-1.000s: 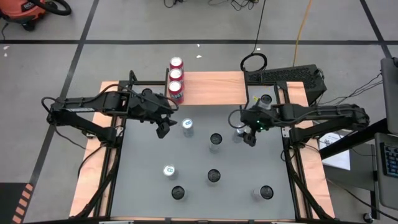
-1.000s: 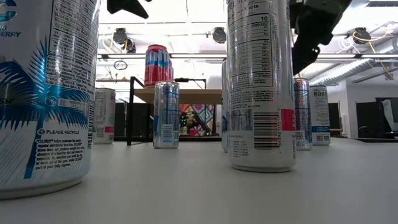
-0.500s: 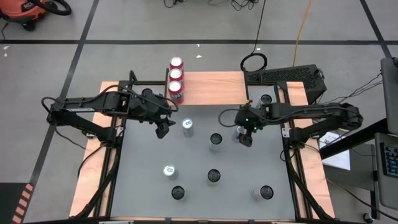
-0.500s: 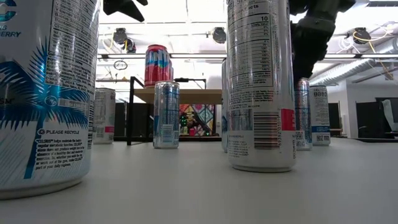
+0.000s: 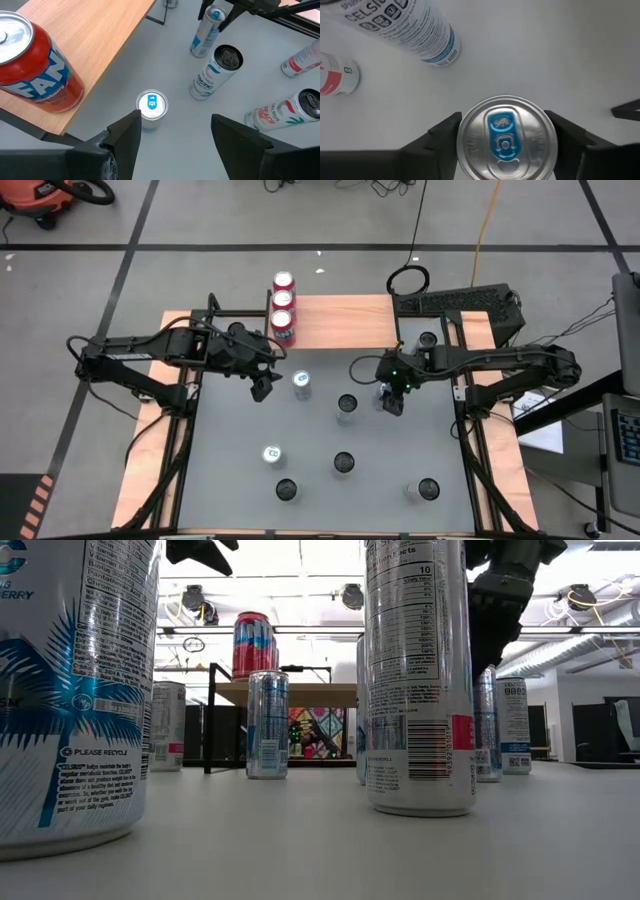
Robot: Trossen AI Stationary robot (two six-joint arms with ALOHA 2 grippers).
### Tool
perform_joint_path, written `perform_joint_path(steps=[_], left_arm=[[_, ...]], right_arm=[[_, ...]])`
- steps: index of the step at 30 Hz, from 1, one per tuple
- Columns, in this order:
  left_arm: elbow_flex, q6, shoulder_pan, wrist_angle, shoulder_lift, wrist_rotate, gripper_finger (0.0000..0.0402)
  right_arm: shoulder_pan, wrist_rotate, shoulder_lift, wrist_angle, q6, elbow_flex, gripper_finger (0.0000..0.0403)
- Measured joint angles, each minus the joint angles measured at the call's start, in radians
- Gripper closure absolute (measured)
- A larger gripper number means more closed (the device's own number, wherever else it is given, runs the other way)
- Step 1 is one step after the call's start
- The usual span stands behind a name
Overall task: Place canned beverage on shelf
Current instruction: Put the top right blue soda can on the shelf
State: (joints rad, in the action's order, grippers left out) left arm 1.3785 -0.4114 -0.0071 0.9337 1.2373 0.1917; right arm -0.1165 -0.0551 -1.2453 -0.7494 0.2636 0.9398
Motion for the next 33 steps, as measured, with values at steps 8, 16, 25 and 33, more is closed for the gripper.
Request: perform_joint_path(steps=[8,16,25,33], left_arm=[[0.000,0.000,0.000,0.000,0.001,0.012,0.0162],[0.001,0.000,0.000,0.000,0.005,0.033,0.0162],[0.000,-0.034,0.000,0.000,0.005,0.075,0.0162],[0.000,-0.107,0.001,-0.001,0.005,0.101,0.0162]], right_arm=[[0.000,-0.004,-0.001,0.040,0.064,0.000,0.0202],[0.001,-0.032,-0.002,-0.007,0.128,0.100,0.0206],[0.001,-0.020,-0.001,-0.120,0.127,0.259,0.0205],[0.000,-0.023,-0.001,-0.127,0.154,0.355,0.0205]])
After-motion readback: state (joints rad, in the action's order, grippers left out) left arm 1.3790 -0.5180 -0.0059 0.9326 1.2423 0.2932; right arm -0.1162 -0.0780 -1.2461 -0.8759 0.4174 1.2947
